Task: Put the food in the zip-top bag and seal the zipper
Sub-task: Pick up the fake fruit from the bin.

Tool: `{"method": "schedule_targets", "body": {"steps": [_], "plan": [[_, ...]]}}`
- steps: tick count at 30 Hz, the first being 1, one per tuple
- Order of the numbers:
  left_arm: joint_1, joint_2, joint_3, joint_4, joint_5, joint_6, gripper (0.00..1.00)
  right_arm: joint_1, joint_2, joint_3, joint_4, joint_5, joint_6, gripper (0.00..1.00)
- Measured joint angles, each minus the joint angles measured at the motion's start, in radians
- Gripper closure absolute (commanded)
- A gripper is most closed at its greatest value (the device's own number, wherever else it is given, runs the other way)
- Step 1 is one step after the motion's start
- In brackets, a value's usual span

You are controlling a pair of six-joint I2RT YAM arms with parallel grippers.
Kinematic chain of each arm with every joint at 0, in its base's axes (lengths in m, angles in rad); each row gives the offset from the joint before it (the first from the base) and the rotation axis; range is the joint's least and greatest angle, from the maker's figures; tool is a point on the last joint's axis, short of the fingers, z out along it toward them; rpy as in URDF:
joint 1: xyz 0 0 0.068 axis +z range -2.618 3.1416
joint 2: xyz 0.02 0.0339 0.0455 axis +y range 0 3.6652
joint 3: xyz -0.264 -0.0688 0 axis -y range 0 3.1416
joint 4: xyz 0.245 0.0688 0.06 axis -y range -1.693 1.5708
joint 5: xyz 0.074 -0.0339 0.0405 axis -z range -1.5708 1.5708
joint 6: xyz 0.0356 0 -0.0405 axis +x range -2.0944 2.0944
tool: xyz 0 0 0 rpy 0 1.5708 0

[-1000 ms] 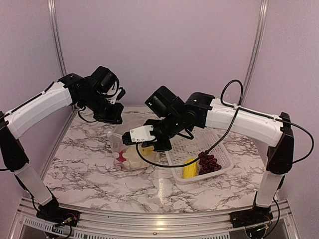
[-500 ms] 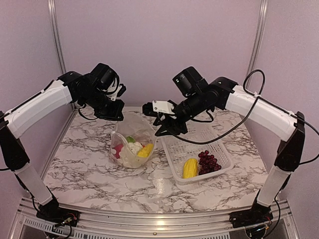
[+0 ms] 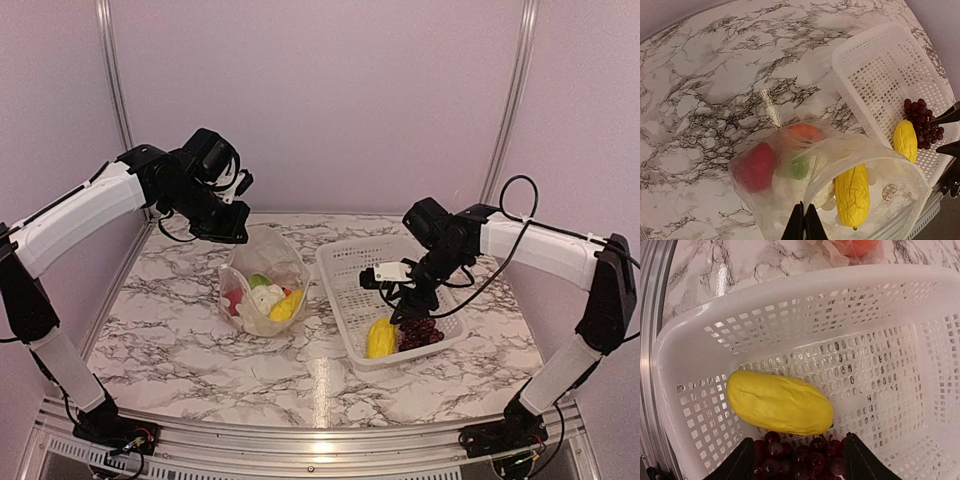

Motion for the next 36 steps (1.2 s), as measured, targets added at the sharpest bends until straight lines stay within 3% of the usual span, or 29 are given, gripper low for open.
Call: {"method": "schedule_targets", "body": {"steps": [11, 25, 29, 36], "plan": [[0.0, 0.0, -0.003, 0.005, 0.0, 0.0, 1.0, 0.002, 0.04, -0.043, -0.023, 0.07, -0.28, 0.24], [0.0, -0.001, -0.036, 0.022, -0.002, -0.009, 1.0, 0.053, 0.207, 0.01, -0.108, 0.086, -0.507, 0.24], [0.0, -0.006, -0.047, 0.027, 0.0, -0.017, 1.0, 0.063, 0.246, 0.01, -0.084, 0.097, -0.517, 0.28], [0.0, -0.017, -0.06, 0.038, 0.003, -0.024, 1.0, 0.059, 0.288, 0.072, -0.076, 0.087, -0.51, 0.54]]}}
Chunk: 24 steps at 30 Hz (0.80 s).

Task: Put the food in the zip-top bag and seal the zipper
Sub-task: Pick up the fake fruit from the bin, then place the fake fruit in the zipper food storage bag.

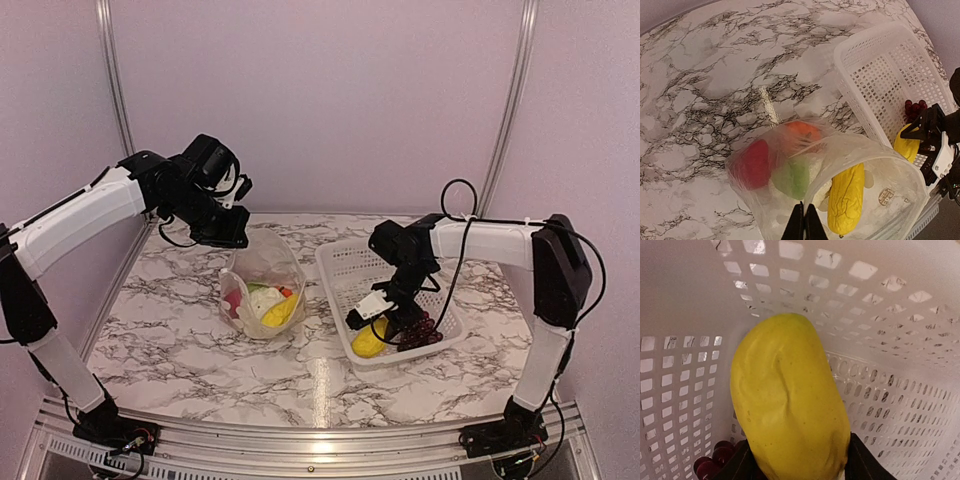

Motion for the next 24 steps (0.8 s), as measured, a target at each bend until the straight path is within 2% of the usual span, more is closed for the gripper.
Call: {"method": "schedule_targets", "body": {"steps": [3, 8, 12, 15, 24], "plan": [[0.0, 0.0, -0.002, 0.005, 0.007, 0.0, 1.0, -0.016, -0.002, 0.048, -0.013, -0.021, 0.008, 0.63], [0.0, 0.0, -0.004, 0.015, 0.017, 0.0, 1.0, -0.063, -0.023, 0.085, -0.037, -0.035, 0.021, 0.69], [0.0, 0.0, -0.005, 0.027, 0.035, -0.004, 1.0, -0.099, -0.05, 0.115, -0.08, -0.042, 0.041, 0.7], [0.0, 0.0, -0.005, 0.041, 0.058, -0.012, 1.0, -0.115, -0.056, 0.203, -0.13, -0.078, 0.079, 0.69], [0.0, 0.007, -0.005, 0.09, 0.128, -0.063, 1.0, -0.09, -0.096, 0.491, -0.121, -0.339, 0.344, 0.69]]}}
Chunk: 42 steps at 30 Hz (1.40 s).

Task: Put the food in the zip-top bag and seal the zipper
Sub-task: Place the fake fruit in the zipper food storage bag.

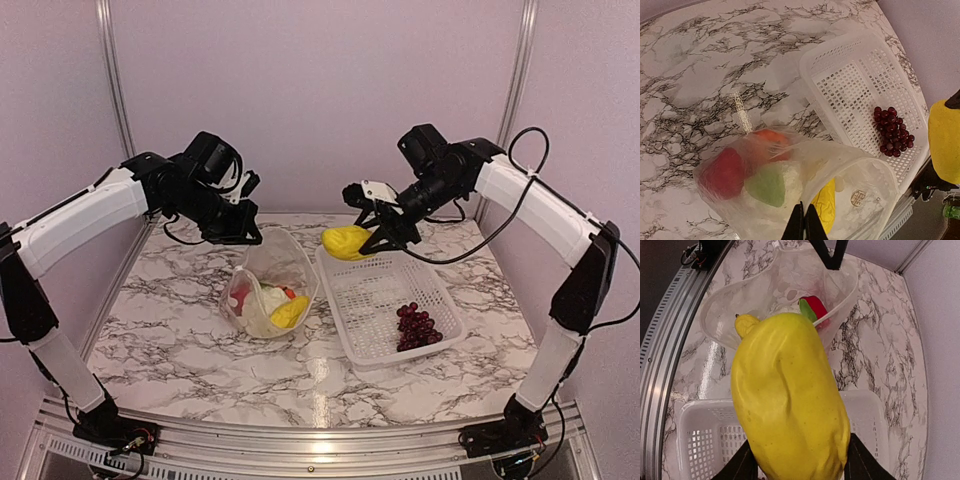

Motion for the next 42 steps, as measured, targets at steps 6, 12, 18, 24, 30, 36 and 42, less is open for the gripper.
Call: {"method": "schedule_targets", "body": {"steps": [6, 12, 18, 24, 30, 36, 42], "plan": [[0.0, 0.007, -0.005, 0.021, 0.027, -0.036, 1.0, 0.138, 0.014, 0.1, 0.061, 0.043, 0.165, 0.7], [0.0, 0.007, -0.031, 0.045, 0.029, -0.055, 1.0, 0.219, 0.036, 0.15, 0.117, 0.071, 0.302, 0.69], [0.0, 0.007, -0.038, 0.054, 0.029, -0.061, 1.0, 0.218, 0.024, 0.049, 0.302, -0.081, 0.443, 0.67], [0.0, 0.007, -0.038, 0.064, 0.028, -0.061, 1.0, 0.224, 0.047, -0.051, 0.476, -0.174, 0.556, 0.65], [0.0, 0.007, -0.038, 0.067, 0.026, -0.059, 1.0, 0.229, 0.061, -0.129, 0.598, -0.196, 0.584, 0.61], [0.006, 0.007, -0.038, 0.067, 0.027, -0.06, 1.0, 0.229, 0.063, -0.199, 0.653, -0.168, 0.597, 0.37], [0.008, 0.007, -0.038, 0.067, 0.027, -0.055, 1.0, 0.23, 0.063, -0.204, 0.669, -0.096, 0.603, 0.21]]}}
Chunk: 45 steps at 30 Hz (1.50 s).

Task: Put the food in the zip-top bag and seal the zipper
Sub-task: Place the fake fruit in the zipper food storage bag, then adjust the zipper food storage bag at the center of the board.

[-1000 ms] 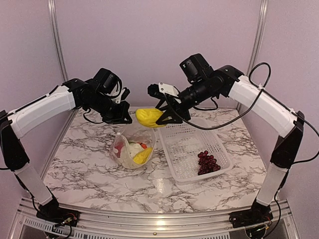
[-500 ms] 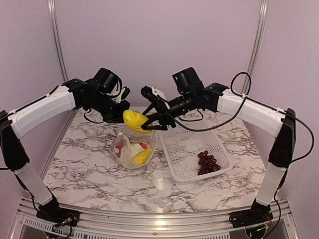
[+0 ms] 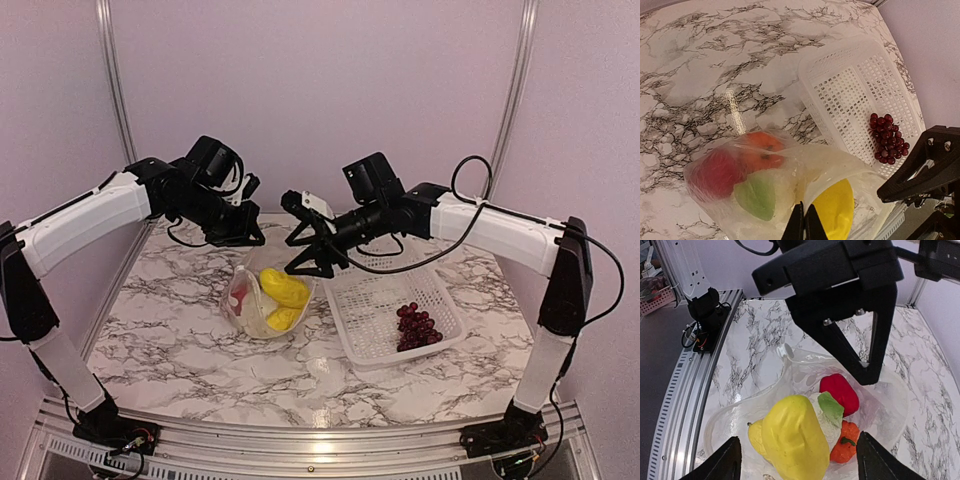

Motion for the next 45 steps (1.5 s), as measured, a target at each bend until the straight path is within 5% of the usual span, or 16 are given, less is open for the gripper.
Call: {"method": "schedule_targets", "body": {"steps": [7, 21, 26, 31, 33, 36, 45], "plan": [[0.005, 0.0, 0.0, 0.0, 0.0, 0.006, 1.0, 0.008, -0.003, 0.082, -0.091, 0.053, -0.038, 0.37], [0.011, 0.0, 0.0, 0.0, 0.0, 0.016, 1.0, 0.315, -0.014, 0.024, -0.319, 0.385, -0.321, 0.33], [0.011, 0.0, 0.0, -0.001, -0.005, 0.03, 1.0, 0.335, 0.019, 0.024, -0.32, 0.513, -0.327, 0.5], [0.012, 0.0, 0.0, -0.007, -0.018, 0.05, 0.99, 0.336, 0.046, 0.023, -0.317, 0.615, -0.325, 0.89], [0.012, 0.0, 0.0, -0.016, -0.025, 0.058, 0.87, 0.335, 0.047, 0.023, -0.312, 0.644, -0.32, 0.99], [0.012, 0.0, 0.0, -0.034, -0.038, 0.078, 0.76, 0.335, 0.046, 0.026, -0.309, 0.666, -0.322, 1.0], [0.012, 0.0, 0.045, -0.151, -0.122, 0.158, 0.98, 0.326, 0.027, 0.094, -0.317, 0.69, -0.34, 1.0]]}}
